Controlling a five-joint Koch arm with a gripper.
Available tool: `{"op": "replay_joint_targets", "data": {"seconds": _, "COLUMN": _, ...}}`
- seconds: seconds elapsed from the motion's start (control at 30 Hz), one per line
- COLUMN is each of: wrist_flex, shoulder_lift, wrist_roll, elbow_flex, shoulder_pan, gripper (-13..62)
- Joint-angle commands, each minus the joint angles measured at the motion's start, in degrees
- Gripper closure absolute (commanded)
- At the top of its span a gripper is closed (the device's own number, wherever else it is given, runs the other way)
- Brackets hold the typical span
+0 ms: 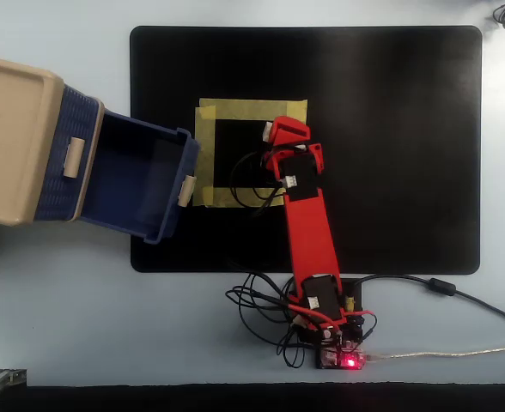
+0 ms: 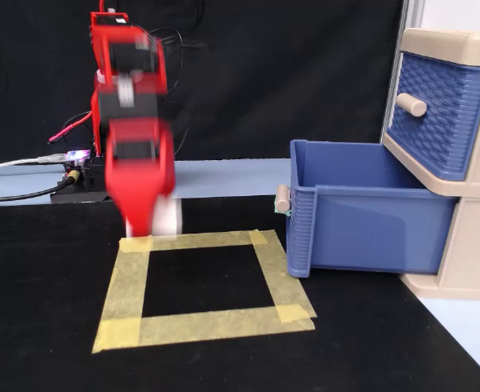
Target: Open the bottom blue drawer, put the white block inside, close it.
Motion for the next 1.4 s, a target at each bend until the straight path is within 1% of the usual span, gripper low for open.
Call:
{"op": "replay_joint_targets", "data": {"seconds": 0.0, "wrist_flex": 12.9, "shoulder_lift": 3.1, "wrist_roll": -17.7, "elbow_flex": -11.9, "shoulder_pan": -1.7, "gripper": 57.4}}
{"op": "replay_joint_targets", "data": {"seconds": 0.03, "wrist_flex": 16.4, "shoulder_lift": 2.8, "wrist_roll": -24.3, "elbow_flex": -17.3, "shoulder_pan": -3.0, "gripper": 57.4}}
{"op": "replay_joint_targets", "data": {"seconds": 0.13, "wrist_flex": 23.8, "shoulder_lift": -1.1, "wrist_roll": -47.9, "elbow_flex": -33.0, "shoulder_pan": -15.4, "gripper": 57.4}}
{"op": "replay_joint_targets", "data": {"seconds": 0.23, "wrist_flex": 23.8, "shoulder_lift": -8.3, "wrist_roll": -75.1, "elbow_flex": -44.1, "shoulder_pan": -30.6, "gripper": 57.4}}
{"op": "replay_joint_targets", "data": {"seconds": 0.27, "wrist_flex": 23.3, "shoulder_lift": -10.8, "wrist_roll": -81.7, "elbow_flex": -46.7, "shoulder_pan": -33.2, "gripper": 57.4}}
{"op": "replay_joint_targets", "data": {"seconds": 0.33, "wrist_flex": 20.7, "shoulder_lift": -16.3, "wrist_roll": -93.4, "elbow_flex": -52.5, "shoulder_pan": -37.4, "gripper": 57.4}}
{"op": "replay_joint_targets", "data": {"seconds": 0.47, "wrist_flex": 17.9, "shoulder_lift": -24.4, "wrist_roll": -106.1, "elbow_flex": -57.7, "shoulder_pan": -41.1, "gripper": 57.2}}
{"op": "replay_joint_targets", "data": {"seconds": 0.6, "wrist_flex": 18.0, "shoulder_lift": -28.8, "wrist_roll": -109.5, "elbow_flex": -57.8, "shoulder_pan": -43.8, "gripper": 57.0}}
{"op": "replay_joint_targets", "data": {"seconds": 0.73, "wrist_flex": 18.5, "shoulder_lift": -32.6, "wrist_roll": -117.3, "elbow_flex": -57.6, "shoulder_pan": -44.2, "gripper": 56.5}}
{"op": "replay_joint_targets", "data": {"seconds": 0.77, "wrist_flex": 18.5, "shoulder_lift": -33.0, "wrist_roll": -118.1, "elbow_flex": -57.7, "shoulder_pan": -44.3, "gripper": 55.1}}
{"op": "replay_joint_targets", "data": {"seconds": 0.8, "wrist_flex": 18.5, "shoulder_lift": -33.2, "wrist_roll": -118.4, "elbow_flex": -57.6, "shoulder_pan": -44.4, "gripper": 49.4}}
{"op": "replay_joint_targets", "data": {"seconds": 0.83, "wrist_flex": 18.3, "shoulder_lift": -33.3, "wrist_roll": -118.5, "elbow_flex": -57.7, "shoulder_pan": -44.6, "gripper": 35.1}}
{"op": "replay_joint_targets", "data": {"seconds": 0.87, "wrist_flex": 18.5, "shoulder_lift": -33.3, "wrist_roll": -118.5, "elbow_flex": -57.6, "shoulder_pan": -44.8, "gripper": 23.8}}
{"op": "replay_joint_targets", "data": {"seconds": 0.9, "wrist_flex": 18.5, "shoulder_lift": -33.3, "wrist_roll": -118.5, "elbow_flex": -57.6, "shoulder_pan": -45.1, "gripper": 17.8}}
{"op": "replay_joint_targets", "data": {"seconds": 0.93, "wrist_flex": 18.7, "shoulder_lift": -33.2, "wrist_roll": -118.5, "elbow_flex": -57.6, "shoulder_pan": -45.2, "gripper": 15.7}}
{"op": "replay_joint_targets", "data": {"seconds": 1.03, "wrist_flex": 20.2, "shoulder_lift": -29.5, "wrist_roll": -118.5, "elbow_flex": -58.8, "shoulder_pan": -45.1, "gripper": 15.5}}
{"op": "replay_joint_targets", "data": {"seconds": 1.1, "wrist_flex": 23.4, "shoulder_lift": -23.2, "wrist_roll": -118.5, "elbow_flex": -58.7, "shoulder_pan": -44.5, "gripper": 15.6}}
{"op": "replay_joint_targets", "data": {"seconds": 1.2, "wrist_flex": 34.7, "shoulder_lift": -14.3, "wrist_roll": -116.3, "elbow_flex": -57.4, "shoulder_pan": -41.8, "gripper": 15.6}}
{"op": "replay_joint_targets", "data": {"seconds": 1.27, "wrist_flex": 37.5, "shoulder_lift": -11.3, "wrist_roll": -112.9, "elbow_flex": -53.3, "shoulder_pan": -37.4, "gripper": 15.6}}
{"op": "replay_joint_targets", "data": {"seconds": 1.37, "wrist_flex": 37.4, "shoulder_lift": -7.0, "wrist_roll": -109.4, "elbow_flex": -39.4, "shoulder_pan": -33.4, "gripper": 15.6}}
